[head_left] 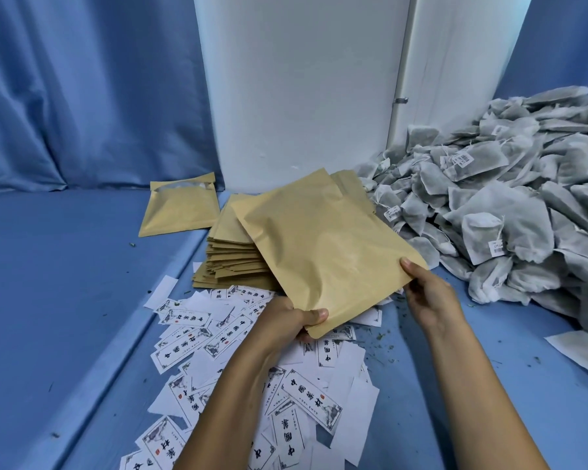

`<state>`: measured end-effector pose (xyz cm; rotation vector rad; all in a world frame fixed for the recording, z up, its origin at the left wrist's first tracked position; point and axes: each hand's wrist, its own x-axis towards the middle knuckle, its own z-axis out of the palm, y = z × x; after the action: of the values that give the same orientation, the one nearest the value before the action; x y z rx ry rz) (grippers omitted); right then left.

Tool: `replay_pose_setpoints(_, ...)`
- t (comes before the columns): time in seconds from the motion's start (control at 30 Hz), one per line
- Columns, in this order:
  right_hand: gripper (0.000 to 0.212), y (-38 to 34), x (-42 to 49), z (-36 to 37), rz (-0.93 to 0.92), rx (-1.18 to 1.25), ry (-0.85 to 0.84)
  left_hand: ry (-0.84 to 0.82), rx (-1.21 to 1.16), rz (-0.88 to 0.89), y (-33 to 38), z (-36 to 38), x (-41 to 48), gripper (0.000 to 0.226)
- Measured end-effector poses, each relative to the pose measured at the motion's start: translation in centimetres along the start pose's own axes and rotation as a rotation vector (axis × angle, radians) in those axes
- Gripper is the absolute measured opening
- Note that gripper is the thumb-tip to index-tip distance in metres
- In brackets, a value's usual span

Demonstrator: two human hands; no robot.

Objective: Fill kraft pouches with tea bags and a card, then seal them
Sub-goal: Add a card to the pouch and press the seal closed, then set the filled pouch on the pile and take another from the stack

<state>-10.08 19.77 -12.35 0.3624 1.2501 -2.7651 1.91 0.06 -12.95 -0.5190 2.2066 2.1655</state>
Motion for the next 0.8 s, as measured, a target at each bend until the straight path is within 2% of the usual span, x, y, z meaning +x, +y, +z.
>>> replay_pose_setpoints(0.1,0.013,-0.4,0.0,0.0,-0.024,0.044,0.039,-0.011,-0.066,0.004,0.5,0.4,-0.1,0.010)
replay_pose_setpoints(0.2,0.006,-0.6,-0.3,0.0,-0.031,0.071,0.026,0.070,-0.027,0.023,1.7,0.5,-0.6,0.006)
replay_pose_setpoints(0.27,0.003,-0.6,-0.7,0.1,-0.106,-0.032,0.018,0.138,-0.013,0.045,3.0,0.2,-0.5,0.008)
replay_pose_setpoints(0.37,0.013,-0.6,-1.4,1.1,-0.268,-0.275,-0.029,0.204,0.013,0.076,5.8,-1.4,0.1,0.011)
replay_pose_setpoints(0.43,0.018,-0.5,-2.0,2.7,-0.309,-0.344,-0.096,0.244,0.089,0.107,7.4,-2.9,0.5,0.011)
replay_pose_setpoints(0.63,0.011,0.6,-4.9,8.2,-0.280,-0.315,-0.250,0.277,0.064,0.079,8.8,-8.6,-0.3,0.019)
replay_pose_setpoints(0.8,0.006,3.1,-7.4,13.6,-0.244,-0.233,-0.343,0.310,0.076,0.195,9.6,-14.6,-2.5,0.020)
